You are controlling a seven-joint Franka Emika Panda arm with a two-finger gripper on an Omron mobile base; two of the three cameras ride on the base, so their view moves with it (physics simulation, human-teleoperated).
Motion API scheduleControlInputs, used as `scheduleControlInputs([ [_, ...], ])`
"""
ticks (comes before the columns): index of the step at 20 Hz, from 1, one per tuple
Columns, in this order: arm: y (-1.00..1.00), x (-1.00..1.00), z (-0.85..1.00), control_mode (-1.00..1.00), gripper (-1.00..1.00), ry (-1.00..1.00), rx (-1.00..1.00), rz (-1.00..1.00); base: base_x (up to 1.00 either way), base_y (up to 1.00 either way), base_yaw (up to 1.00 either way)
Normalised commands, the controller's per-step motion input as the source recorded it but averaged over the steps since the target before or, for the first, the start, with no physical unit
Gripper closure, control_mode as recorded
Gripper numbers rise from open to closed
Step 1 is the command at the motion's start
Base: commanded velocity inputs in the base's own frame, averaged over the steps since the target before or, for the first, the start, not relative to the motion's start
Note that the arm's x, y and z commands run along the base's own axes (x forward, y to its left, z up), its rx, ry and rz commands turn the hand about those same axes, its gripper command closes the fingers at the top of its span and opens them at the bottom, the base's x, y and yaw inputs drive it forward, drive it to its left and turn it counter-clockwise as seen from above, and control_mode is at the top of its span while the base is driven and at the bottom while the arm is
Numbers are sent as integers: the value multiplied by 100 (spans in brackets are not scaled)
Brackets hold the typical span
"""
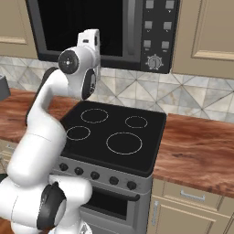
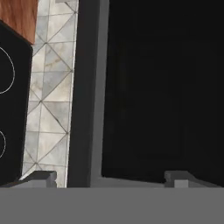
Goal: Place the bowl containing the fish and shrimp in the microwave. Close the microwave door and press the start button to microwave the meal.
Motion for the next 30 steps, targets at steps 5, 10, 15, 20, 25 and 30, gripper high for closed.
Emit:
scheduleControlInputs([
  [5,-26,-96,22,-100,-100,-8,0,5,0,0,0],
  [10,-75,-11,0,-100,-100,0,2,-1,0,0,0],
  [15,-66,0,0,-100,-100,0,7,0,0,0,0],
  [20,-44,0,2,-100,-100,0,8,0,0,0,0],
  [25,-19,0,21,-100,-100,0,4,6,0,0,0],
  [30,0,0,6,-100,100,0,0,11,0,0,0],
])
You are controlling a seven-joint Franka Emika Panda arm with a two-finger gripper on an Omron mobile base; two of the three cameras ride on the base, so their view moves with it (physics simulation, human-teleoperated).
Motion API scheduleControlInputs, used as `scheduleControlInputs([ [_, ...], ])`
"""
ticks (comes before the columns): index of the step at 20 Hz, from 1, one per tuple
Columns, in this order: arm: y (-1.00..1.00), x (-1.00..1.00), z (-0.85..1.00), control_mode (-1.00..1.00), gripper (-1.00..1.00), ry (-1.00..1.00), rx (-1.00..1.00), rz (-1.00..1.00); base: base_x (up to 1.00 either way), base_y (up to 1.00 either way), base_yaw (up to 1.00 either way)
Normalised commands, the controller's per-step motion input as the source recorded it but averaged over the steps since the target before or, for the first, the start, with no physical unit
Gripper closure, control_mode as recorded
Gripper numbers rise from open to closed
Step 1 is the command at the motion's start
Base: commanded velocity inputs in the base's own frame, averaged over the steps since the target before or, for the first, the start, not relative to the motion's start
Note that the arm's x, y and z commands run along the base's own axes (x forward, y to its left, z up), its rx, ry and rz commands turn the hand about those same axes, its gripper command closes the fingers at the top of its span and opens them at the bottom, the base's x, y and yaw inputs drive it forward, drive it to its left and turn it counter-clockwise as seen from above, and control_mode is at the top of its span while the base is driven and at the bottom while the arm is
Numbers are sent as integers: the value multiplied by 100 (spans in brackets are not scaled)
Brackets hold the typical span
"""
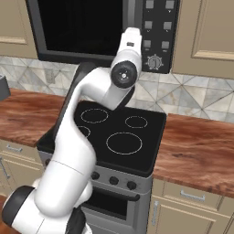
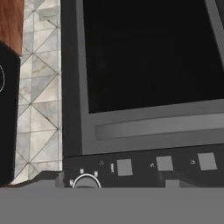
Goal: Place the bowl containing the fish and shrimp in the microwave. Close the microwave door and press the start button to microwave the meal.
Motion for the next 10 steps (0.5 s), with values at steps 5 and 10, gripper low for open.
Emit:
scheduleControlInputs([
  [5,-5,16,0,-100,100,0,2,7,0,0,0],
  [10,-4,35,0,-100,100,0,2,0,0,0,0],
])
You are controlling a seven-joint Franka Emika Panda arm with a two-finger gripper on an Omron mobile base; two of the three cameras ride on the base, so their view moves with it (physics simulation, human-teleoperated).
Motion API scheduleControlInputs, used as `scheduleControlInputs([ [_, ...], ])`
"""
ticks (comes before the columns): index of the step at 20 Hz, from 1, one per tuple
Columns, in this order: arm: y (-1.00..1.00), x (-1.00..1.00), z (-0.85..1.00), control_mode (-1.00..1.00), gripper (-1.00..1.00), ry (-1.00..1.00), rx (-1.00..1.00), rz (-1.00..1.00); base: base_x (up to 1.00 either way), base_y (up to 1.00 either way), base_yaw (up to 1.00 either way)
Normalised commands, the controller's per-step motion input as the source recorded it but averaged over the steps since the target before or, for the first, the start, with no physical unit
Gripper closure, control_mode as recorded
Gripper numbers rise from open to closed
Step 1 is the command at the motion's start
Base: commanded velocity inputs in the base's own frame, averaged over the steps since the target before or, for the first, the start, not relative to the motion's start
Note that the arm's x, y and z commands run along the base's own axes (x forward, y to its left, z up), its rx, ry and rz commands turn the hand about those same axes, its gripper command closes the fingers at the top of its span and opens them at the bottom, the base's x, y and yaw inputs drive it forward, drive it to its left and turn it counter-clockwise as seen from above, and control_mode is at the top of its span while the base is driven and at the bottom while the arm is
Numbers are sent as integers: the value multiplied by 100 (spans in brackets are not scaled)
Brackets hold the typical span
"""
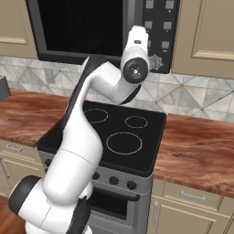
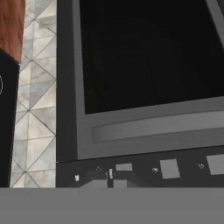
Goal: Place the bowl containing the fish and shrimp in the microwave. Close the microwave door and press the start button to microwave the meal.
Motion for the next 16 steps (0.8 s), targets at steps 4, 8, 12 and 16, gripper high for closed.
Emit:
scheduleControlInputs([
  [4,-4,37,0,-100,100,0,4,0,0,0,0],
  [8,-23,27,0,-100,100,0,8,1,0,0,0],
  [12,-9,26,0,-100,100,0,5,1,0,0,0],
  [16,0,28,1,-100,100,0,3,1,0,0,0],
])
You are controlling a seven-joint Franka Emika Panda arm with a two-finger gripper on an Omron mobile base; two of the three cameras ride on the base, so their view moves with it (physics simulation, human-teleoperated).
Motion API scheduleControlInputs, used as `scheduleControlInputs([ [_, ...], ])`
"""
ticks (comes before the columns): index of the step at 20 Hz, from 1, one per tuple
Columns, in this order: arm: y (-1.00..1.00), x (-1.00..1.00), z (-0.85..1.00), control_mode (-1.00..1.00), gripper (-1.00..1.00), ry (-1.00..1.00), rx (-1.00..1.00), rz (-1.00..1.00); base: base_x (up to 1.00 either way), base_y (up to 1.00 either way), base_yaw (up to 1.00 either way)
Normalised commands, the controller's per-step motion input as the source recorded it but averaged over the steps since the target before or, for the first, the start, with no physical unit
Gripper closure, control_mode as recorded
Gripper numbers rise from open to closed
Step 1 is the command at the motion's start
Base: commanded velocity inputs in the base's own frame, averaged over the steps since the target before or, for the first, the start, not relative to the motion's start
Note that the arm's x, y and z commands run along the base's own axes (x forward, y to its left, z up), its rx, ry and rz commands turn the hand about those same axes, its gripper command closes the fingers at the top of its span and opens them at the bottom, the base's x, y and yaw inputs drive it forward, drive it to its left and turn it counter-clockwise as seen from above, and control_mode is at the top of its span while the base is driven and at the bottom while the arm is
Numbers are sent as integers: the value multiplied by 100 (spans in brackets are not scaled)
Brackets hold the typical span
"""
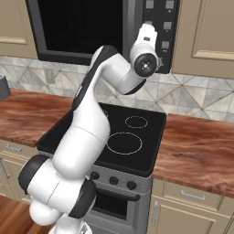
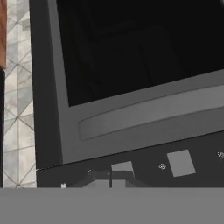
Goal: Place the bowl containing the fish and shrimp in the microwave. Close the microwave door and press the start button to microwave the meal.
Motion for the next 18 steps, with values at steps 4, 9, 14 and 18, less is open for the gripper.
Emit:
scheduleControlInputs([
  [4,-9,29,3,-100,100,0,4,0,0,0,0],
  [9,-11,28,0,-100,100,0,4,0,0,0,0],
  [14,-12,29,0,-100,100,0,4,2,0,0,0],
  [18,-14,33,0,-100,100,2,4,4,0,0,0],
])
